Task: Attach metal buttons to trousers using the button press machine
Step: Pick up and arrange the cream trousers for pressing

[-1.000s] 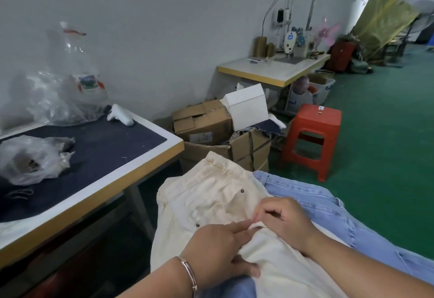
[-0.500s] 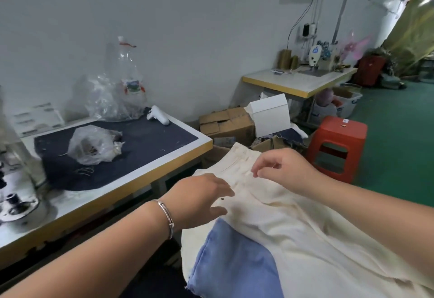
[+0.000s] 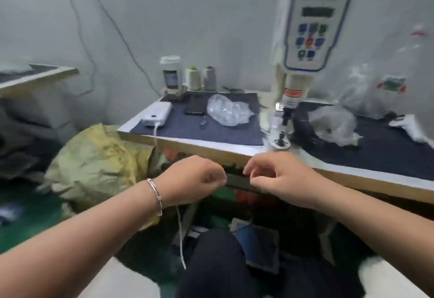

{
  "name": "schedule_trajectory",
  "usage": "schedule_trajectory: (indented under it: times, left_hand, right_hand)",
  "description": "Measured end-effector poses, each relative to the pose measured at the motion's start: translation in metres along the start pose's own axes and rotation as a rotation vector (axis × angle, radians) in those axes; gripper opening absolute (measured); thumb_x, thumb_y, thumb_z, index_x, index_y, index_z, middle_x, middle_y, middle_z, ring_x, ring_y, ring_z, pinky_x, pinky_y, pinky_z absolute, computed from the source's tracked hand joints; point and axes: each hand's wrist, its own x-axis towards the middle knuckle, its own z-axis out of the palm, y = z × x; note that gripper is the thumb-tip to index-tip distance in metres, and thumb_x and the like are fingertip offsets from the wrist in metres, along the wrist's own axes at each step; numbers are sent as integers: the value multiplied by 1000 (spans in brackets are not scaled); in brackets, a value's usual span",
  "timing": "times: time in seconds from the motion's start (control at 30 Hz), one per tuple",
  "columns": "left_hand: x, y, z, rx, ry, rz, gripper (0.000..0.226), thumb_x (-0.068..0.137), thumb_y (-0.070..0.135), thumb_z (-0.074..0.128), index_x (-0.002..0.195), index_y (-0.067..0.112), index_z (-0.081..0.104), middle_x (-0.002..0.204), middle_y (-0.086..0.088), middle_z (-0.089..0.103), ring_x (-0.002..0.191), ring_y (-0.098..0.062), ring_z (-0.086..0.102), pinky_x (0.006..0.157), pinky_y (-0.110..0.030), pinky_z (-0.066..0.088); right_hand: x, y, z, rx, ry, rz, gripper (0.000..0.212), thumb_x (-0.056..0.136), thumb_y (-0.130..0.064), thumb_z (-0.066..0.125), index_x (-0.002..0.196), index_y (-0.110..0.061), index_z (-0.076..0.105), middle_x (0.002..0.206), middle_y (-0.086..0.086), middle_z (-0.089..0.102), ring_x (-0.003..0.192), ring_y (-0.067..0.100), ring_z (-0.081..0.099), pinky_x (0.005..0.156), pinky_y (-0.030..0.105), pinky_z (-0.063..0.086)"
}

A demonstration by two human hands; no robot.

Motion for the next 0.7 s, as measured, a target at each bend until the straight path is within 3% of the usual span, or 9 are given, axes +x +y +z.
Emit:
schedule_trajectory:
  times: [0.2, 0.33, 0.4, 0.47, 0.53, 0.57, 0.63, 0.7]
  left_hand:
    - [-156, -87, 48, -42, 33, -675, 23, 93, 37, 63, 94, 17, 74, 100, 1, 70, 94, -19, 62, 80, -33, 50]
    - [-249, -106, 112, -170, -10, -1158, 24, 88, 34, 63, 108, 24, 72, 118, 1, 68, 111, -22, 61, 90, -30, 49]
    - [-281, -105, 150, -237, -67, -1294, 55, 80, 46, 72, 128, 23, 58, 133, -1, 58, 124, -24, 53, 96, -30, 45]
    - [-298, -96, 186, -242, -197, -1342, 107, 66, 61, 77, 151, 22, 25, 157, -5, 27, 146, -31, 25, 112, -40, 33]
    - [-303, -88, 208, -235, -245, -1455, 141, 56, 73, 75, 155, 29, -15, 164, -6, -13, 151, -32, -9, 118, -56, 14]
    - [-304, -89, 213, -241, -207, -1521, 147, 52, 78, 74, 153, 31, -23, 164, -7, -15, 152, -30, -11, 118, -58, 12]
    - [-306, -94, 211, -228, -159, -1603, 149, 48, 83, 69, 153, 28, -22, 161, -8, 13, 150, -27, 11, 117, -57, 18]
    - [-307, -101, 202, -148, -191, -1623, 143, 51, 83, 68, 156, 21, -8, 148, -7, 35, 141, -27, 31, 114, -52, 26]
  right_hand:
    - [74, -77, 155, 44, -431, -225, 10, 84, -18, 62, 86, -23, 70, 74, -6, 69, 69, 10, 65, 73, 35, 54]
    - [74, -100, 251, -37, -643, -279, 10, 84, -24, 59, 87, -29, 67, 85, -12, 68, 79, 6, 61, 68, 24, 50]
    - [68, -100, 291, -65, -699, -262, 19, 86, -27, 58, 103, -30, 64, 99, -11, 65, 90, 7, 60, 78, 26, 52]
    - [60, -89, 322, -99, -719, -208, 41, 87, -30, 58, 128, -28, 52, 122, -6, 60, 111, 14, 56, 92, 32, 50]
    - [49, -71, 344, -136, -753, -145, 62, 87, -37, 61, 142, -24, 36, 140, -1, 48, 128, 21, 45, 100, 35, 44]
    - [45, -60, 351, -160, -784, -113, 67, 86, -43, 62, 142, -22, 33, 143, 1, 45, 130, 23, 43, 100, 36, 42]
    - [42, -43, 358, -173, -861, -39, 66, 85, -50, 60, 137, -17, 34, 140, 3, 45, 127, 25, 46, 97, 34, 42]
    - [45, -31, 359, -84, -900, 55, 65, 88, -49, 58, 136, -13, 34, 138, 6, 47, 123, 23, 50, 93, 29, 42]
